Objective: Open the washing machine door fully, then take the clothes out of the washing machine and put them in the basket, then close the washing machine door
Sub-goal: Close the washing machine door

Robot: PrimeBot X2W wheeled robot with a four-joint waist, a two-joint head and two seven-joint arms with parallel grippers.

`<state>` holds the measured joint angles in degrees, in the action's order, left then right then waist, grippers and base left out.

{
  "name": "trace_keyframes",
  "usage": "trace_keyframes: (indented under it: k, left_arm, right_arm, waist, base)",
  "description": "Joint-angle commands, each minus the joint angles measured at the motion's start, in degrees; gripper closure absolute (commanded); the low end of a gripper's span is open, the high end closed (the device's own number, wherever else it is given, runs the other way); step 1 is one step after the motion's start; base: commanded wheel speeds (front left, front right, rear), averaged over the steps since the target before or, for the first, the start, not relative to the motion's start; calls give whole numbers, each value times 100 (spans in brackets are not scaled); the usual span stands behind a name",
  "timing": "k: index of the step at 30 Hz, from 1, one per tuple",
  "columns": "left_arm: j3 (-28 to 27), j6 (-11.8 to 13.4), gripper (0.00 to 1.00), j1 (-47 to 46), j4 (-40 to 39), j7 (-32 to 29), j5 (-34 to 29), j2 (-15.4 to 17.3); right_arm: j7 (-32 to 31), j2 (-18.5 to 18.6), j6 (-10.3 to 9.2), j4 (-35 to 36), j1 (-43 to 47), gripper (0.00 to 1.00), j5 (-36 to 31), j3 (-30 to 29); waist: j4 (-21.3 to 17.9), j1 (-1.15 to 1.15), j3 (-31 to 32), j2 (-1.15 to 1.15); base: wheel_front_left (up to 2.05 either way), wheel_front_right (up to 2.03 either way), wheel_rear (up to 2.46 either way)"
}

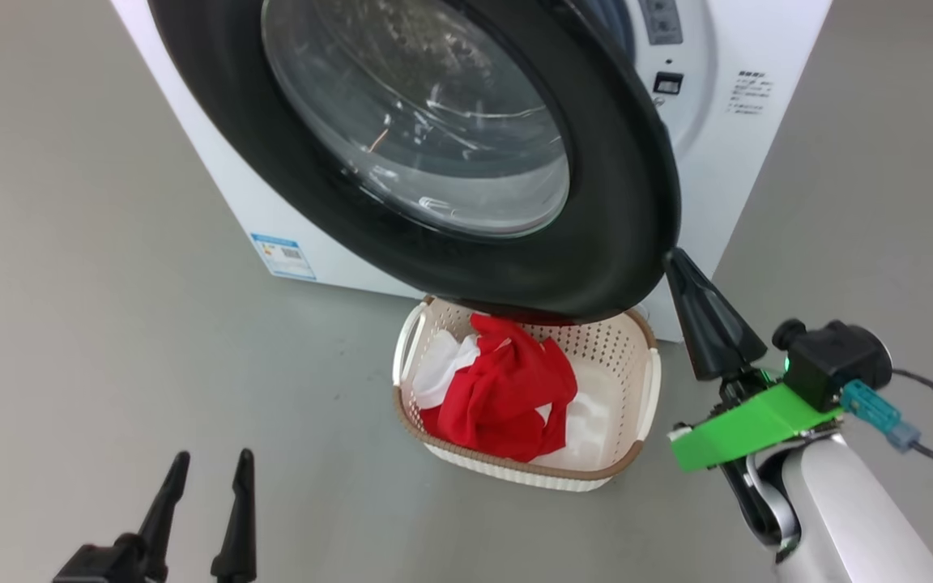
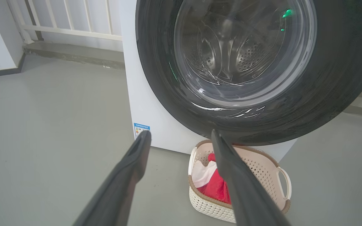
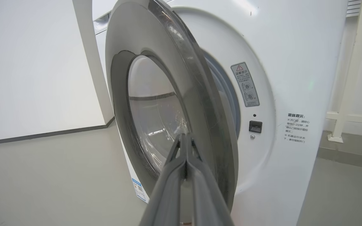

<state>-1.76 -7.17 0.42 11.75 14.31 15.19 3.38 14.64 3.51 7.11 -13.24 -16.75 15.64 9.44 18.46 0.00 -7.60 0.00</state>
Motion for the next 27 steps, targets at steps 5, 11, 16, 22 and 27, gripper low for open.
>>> trace_keyframes:
  k: [5, 11, 16, 22, 27]
  left_arm:
    - [-116, -32, 0, -338, -129, 69, 69, 13]
    - [-22, -32, 0, -483, -113, 69, 141, -22]
    - [33, -32, 0, -628, -98, 69, 206, -40]
    - [109, -32, 0, -761, -100, 69, 269, -47]
    - [180, -32, 0, -867, -113, 69, 377, -49]
  right_arm:
    - [36, 13, 37, -11, -492, 100, -47, 194]
    - [36, 27, 37, -143, -797, 100, -95, 150]
    - [36, 47, 37, -254, -1067, 100, -140, 96]
    - [36, 62, 37, -301, -1312, 100, -164, -13]
    - [36, 72, 37, -286, -1499, 100, -198, -129]
  waist:
    - [182, 0, -267, 0]
    - [319, 0, -478, 0]
    - [414, 0, -681, 0]
    - [484, 0, -876, 0]
    - [534, 0, -1030, 0]
  base:
    - [0, 0, 0]
    - [0, 0, 0]
    - [0, 0, 0]
    - [0, 0, 0]
    - [0, 0, 0]
